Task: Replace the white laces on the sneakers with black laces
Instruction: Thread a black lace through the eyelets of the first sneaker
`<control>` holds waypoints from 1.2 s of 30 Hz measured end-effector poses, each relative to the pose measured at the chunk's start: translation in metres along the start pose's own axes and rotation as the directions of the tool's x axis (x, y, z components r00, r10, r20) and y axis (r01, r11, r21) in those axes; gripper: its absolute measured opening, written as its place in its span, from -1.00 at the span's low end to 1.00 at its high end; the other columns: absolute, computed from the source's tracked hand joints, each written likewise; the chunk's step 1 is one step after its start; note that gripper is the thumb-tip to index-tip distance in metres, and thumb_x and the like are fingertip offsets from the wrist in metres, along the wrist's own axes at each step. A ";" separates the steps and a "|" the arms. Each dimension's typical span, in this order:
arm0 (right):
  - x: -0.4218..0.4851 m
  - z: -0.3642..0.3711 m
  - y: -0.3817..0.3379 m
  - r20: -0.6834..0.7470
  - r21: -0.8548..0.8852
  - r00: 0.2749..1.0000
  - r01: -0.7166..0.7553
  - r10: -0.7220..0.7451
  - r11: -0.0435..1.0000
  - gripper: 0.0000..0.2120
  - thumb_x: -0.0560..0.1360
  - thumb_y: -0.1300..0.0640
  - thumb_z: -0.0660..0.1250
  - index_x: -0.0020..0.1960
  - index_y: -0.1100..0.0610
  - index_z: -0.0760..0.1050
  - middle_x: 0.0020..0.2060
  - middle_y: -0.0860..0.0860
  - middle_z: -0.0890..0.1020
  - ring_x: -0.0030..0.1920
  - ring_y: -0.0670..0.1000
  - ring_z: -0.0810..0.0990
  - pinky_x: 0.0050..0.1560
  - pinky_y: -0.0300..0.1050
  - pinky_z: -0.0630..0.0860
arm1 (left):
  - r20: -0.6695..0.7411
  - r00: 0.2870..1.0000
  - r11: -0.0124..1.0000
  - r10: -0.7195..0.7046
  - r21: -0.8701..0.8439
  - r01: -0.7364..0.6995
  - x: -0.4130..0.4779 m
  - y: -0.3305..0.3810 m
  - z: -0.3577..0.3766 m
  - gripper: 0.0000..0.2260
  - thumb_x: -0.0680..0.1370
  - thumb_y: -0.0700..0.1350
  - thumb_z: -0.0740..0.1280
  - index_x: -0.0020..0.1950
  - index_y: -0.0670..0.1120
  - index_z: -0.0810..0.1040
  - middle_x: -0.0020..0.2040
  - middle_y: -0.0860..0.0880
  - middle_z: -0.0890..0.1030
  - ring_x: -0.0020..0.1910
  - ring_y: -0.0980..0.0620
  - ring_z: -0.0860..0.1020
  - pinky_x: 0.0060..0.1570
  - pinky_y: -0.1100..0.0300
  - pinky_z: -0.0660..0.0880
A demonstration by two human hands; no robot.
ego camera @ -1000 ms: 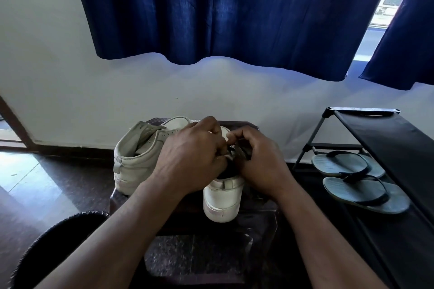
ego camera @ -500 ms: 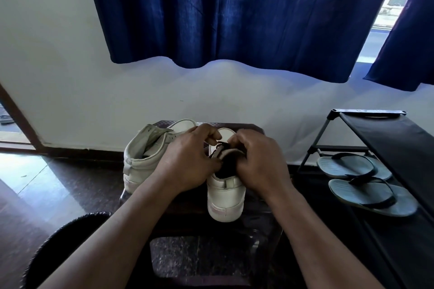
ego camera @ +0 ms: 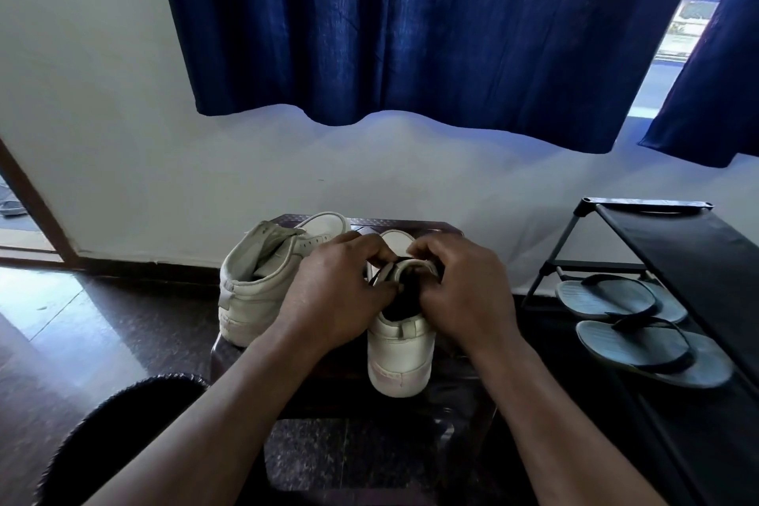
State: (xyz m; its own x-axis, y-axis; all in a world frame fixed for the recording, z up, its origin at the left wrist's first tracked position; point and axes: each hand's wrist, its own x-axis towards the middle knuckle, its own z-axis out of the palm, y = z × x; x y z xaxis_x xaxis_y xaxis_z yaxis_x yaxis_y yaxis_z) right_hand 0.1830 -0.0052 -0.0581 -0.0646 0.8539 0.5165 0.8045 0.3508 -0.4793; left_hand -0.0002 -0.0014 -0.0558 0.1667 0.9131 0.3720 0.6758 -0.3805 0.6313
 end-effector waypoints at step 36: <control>-0.001 0.010 0.011 -0.053 -0.069 0.998 -0.049 0.045 0.996 -0.79 0.40 0.01 0.38 -0.31 0.09 0.45 -0.31 -0.06 0.46 -0.27 0.01 0.42 -0.22 -0.13 0.23 | 0.257 0.872 0.871 -0.416 -0.162 0.463 0.008 -0.009 -0.005 -0.77 0.69 -0.01 0.33 -0.09 -0.12 0.59 -0.44 0.07 0.44 -0.46 0.09 0.36 -0.42 0.19 0.27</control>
State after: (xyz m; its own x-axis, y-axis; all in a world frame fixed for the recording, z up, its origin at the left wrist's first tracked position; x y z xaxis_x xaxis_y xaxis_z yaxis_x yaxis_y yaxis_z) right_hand 0.1862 0.0017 -0.0716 0.0033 0.8471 0.5315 0.8456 0.2813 -0.4536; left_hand -0.0086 0.0082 -0.0552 0.0486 0.9925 -0.1126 0.5498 0.0676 0.8326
